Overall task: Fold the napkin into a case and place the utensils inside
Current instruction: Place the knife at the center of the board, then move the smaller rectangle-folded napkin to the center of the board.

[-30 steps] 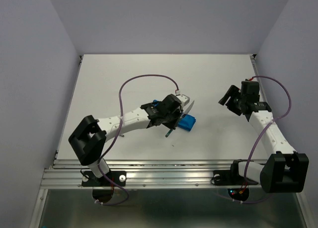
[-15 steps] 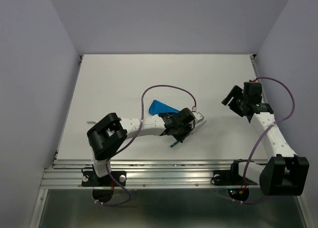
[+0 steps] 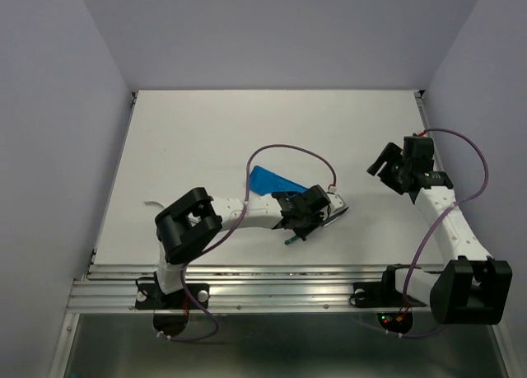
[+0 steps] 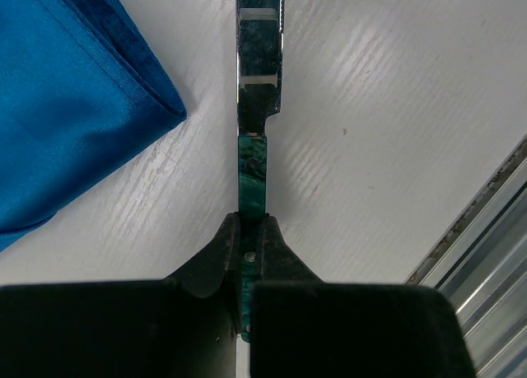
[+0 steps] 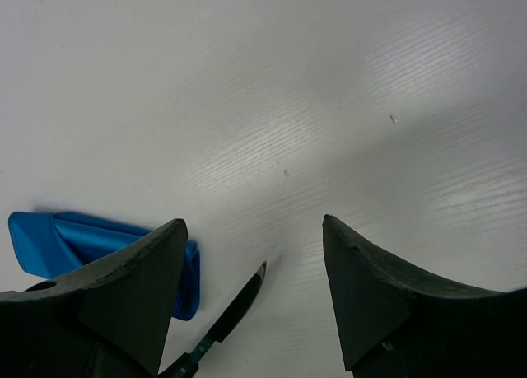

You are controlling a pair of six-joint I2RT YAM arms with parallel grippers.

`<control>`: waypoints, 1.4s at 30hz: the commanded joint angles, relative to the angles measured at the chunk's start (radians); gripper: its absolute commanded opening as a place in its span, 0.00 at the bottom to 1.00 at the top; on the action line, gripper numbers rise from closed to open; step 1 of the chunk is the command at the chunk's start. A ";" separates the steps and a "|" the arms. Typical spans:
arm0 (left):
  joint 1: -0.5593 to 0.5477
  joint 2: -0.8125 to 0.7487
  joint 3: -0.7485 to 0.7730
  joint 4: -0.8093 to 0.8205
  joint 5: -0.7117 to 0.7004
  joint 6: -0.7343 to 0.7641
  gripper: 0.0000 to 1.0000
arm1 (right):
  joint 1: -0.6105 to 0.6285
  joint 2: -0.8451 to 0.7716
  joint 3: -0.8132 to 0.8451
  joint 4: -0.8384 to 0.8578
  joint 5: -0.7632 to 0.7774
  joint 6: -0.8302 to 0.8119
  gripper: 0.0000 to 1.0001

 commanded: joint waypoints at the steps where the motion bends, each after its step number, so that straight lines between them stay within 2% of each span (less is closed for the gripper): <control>1: -0.012 0.003 0.049 0.013 -0.028 0.055 0.10 | -0.006 -0.036 0.007 -0.007 0.006 0.006 0.72; 7: -0.018 0.012 0.050 -0.006 -0.042 0.074 0.26 | -0.006 -0.037 0.006 -0.009 0.001 0.005 0.73; 10: -0.018 0.006 0.057 -0.013 -0.074 0.078 0.38 | -0.006 -0.034 0.006 -0.011 -0.004 0.006 0.73; 11: -0.018 0.000 0.058 -0.018 -0.082 0.080 0.46 | -0.006 -0.033 0.007 -0.011 -0.004 0.006 0.73; 16: -0.020 -0.034 0.087 -0.035 -0.100 0.083 0.59 | -0.006 -0.030 0.012 -0.012 -0.002 0.006 0.73; 23: -0.017 -0.132 0.122 -0.070 -0.161 0.071 0.65 | -0.006 -0.024 0.017 -0.015 -0.004 -0.015 0.73; 28: 0.017 -0.189 0.126 -0.081 -0.155 0.035 0.65 | -0.006 0.001 0.018 -0.026 -0.054 -0.048 0.75; 33: 0.120 -0.253 0.078 -0.067 -0.125 -0.075 0.65 | 0.006 0.008 -0.006 0.005 -0.116 -0.051 0.76; 37: 0.235 -0.334 -0.014 -0.030 -0.088 -0.161 0.65 | 0.144 0.045 0.003 0.003 -0.070 -0.051 0.76; 38: 0.259 -0.368 -0.026 -0.026 -0.085 -0.202 0.65 | 0.232 0.054 0.017 -0.001 -0.022 -0.048 0.76; 39: 0.284 -0.384 -0.037 -0.024 -0.077 -0.219 0.65 | 0.271 0.064 0.017 -0.004 0.002 -0.046 0.76; 42: 0.350 -0.428 -0.069 -0.050 -0.118 -0.283 0.65 | 0.365 0.105 0.021 0.008 0.024 -0.054 0.75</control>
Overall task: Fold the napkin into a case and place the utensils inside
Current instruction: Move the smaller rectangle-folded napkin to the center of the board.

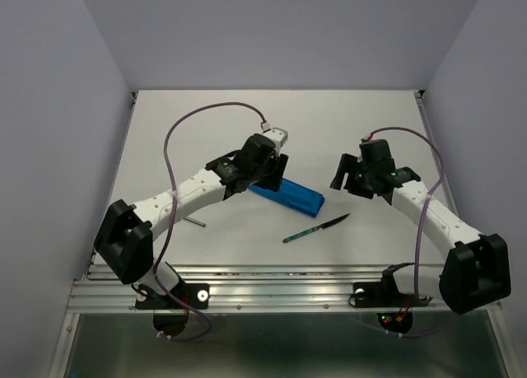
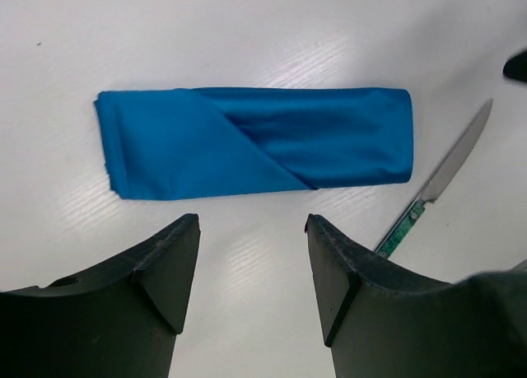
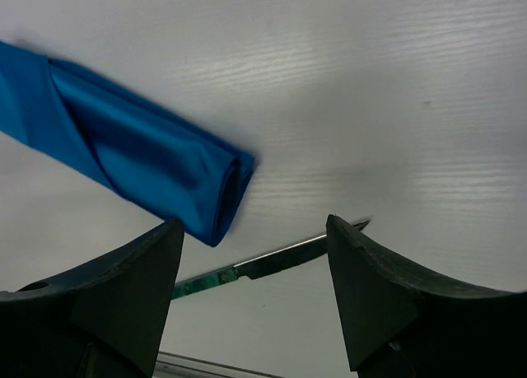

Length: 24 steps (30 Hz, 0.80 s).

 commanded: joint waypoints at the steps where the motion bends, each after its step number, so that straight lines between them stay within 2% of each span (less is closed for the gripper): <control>1: 0.069 -0.085 -0.040 -0.008 -0.020 -0.146 0.65 | 0.128 0.051 0.029 0.022 0.065 -0.026 0.75; 3: 0.089 -0.094 -0.058 -0.019 -0.036 -0.180 0.65 | 0.215 0.078 0.047 0.017 0.085 -0.040 0.74; 7: 0.135 -0.122 -0.130 -0.004 -0.033 -0.237 0.65 | 0.314 0.179 0.098 0.013 0.108 -0.044 0.71; 10: 0.181 -0.146 -0.163 0.005 -0.025 -0.264 0.65 | 0.346 0.252 0.110 0.025 0.104 -0.027 0.61; 13: 0.216 -0.151 -0.173 -0.018 -0.027 -0.257 0.65 | 0.346 0.291 0.095 0.042 0.122 0.000 0.49; 14: 0.221 -0.157 -0.176 -0.021 -0.030 -0.252 0.65 | 0.346 0.299 0.092 0.054 0.128 0.005 0.42; 17: 0.232 -0.175 -0.189 -0.019 -0.030 -0.237 0.65 | 0.346 0.339 0.096 0.076 0.145 0.022 0.34; 24: 0.239 -0.169 -0.193 -0.007 -0.020 -0.237 0.65 | 0.346 0.453 0.144 0.085 0.228 0.014 0.26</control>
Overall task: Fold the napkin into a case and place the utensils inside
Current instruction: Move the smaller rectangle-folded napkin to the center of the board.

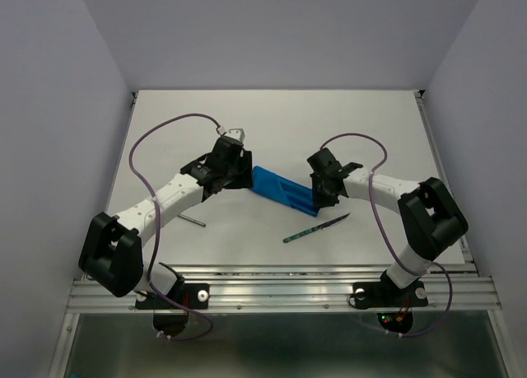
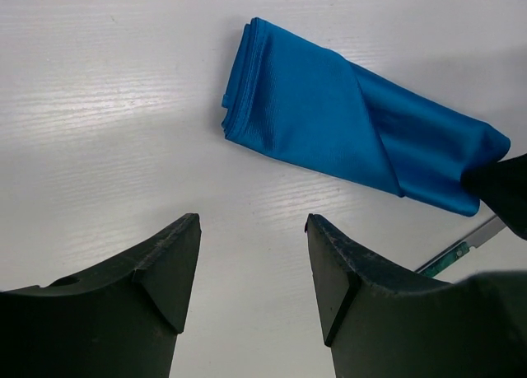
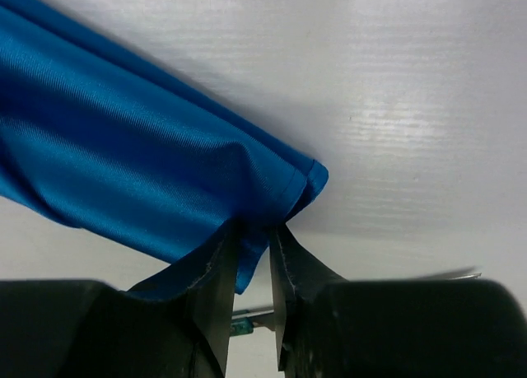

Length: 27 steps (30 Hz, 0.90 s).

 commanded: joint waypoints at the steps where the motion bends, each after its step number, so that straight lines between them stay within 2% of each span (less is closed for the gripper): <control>1: 0.006 -0.029 -0.010 0.024 0.003 -0.002 0.65 | 0.000 0.046 0.059 0.044 0.095 -0.003 0.26; 10: 0.053 -0.005 -0.001 0.015 0.005 -0.007 0.65 | -0.046 0.197 0.234 0.052 0.260 -0.075 0.26; 12: 0.079 -0.003 -0.005 0.016 0.017 -0.013 0.65 | -0.055 0.196 0.284 0.037 0.263 -0.090 0.32; 16: 0.102 -0.035 -0.014 0.021 0.017 -0.019 0.65 | -0.055 0.124 0.291 0.021 0.257 -0.112 0.46; 17: 0.115 -0.051 -0.016 0.019 0.019 -0.021 0.65 | -0.055 0.077 0.272 0.012 0.248 -0.115 0.52; 20: 0.138 -0.078 -0.005 0.004 0.006 -0.022 0.65 | -0.055 -0.035 0.199 0.006 0.203 -0.136 0.59; 27: 0.187 -0.138 0.015 -0.024 -0.029 -0.025 0.65 | -0.040 -0.200 0.051 -0.135 0.103 -0.153 0.61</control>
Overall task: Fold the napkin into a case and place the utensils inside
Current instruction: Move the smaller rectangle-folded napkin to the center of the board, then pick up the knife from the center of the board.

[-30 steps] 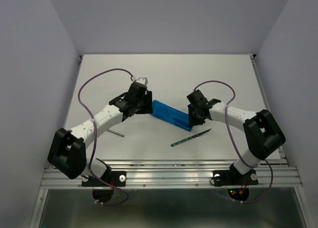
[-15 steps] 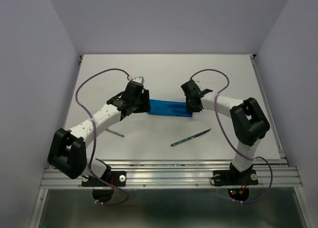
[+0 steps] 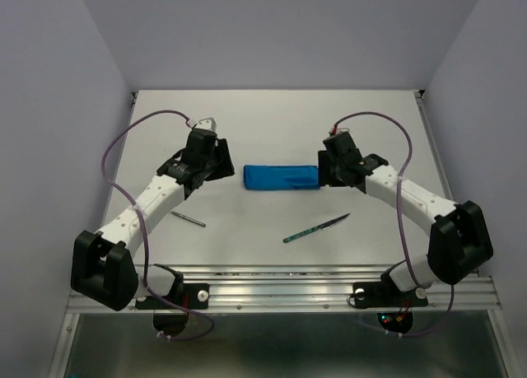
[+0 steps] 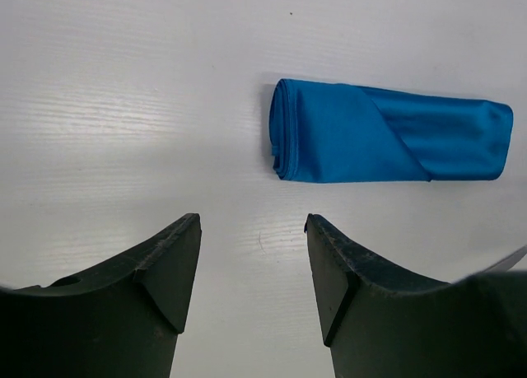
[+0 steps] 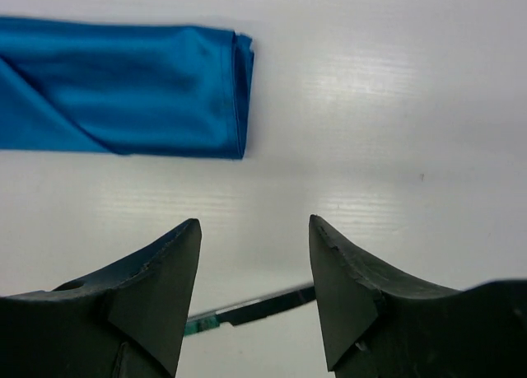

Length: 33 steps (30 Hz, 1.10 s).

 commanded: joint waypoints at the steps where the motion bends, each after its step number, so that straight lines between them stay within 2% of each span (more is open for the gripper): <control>1: 0.030 -0.056 0.029 -0.016 -0.037 -0.008 0.65 | 0.033 -0.060 -0.074 -0.119 -0.065 -0.011 0.61; 6: 0.055 -0.038 0.043 -0.016 -0.011 -0.006 0.65 | 0.154 -0.100 -0.103 -0.215 -0.116 0.027 0.60; 13: 0.059 0.020 0.051 -0.024 0.048 -0.009 0.65 | 0.307 0.056 0.007 -0.345 -0.076 -0.050 0.58; 16: 0.059 0.048 0.051 -0.011 0.182 0.014 0.65 | 0.355 0.098 0.049 -0.380 -0.049 -0.129 0.58; 17: 0.059 0.074 0.040 -0.001 0.300 0.026 0.65 | 0.367 0.107 0.056 -0.383 -0.047 -0.155 0.58; 20: 0.052 0.132 0.015 0.042 0.445 0.042 0.63 | 0.386 0.124 0.061 -0.353 -0.038 -0.221 0.62; 26: 0.016 0.201 0.002 0.090 0.557 0.041 0.63 | 0.386 0.126 0.034 -0.269 -0.027 -0.271 0.63; 30: -0.004 0.267 0.011 0.140 0.589 0.022 0.61 | 0.386 0.104 -0.019 -0.192 -0.038 -0.310 0.66; 33: -0.017 0.319 0.040 0.157 0.597 0.011 0.61 | 0.386 0.039 -0.089 -0.117 -0.116 -0.420 0.67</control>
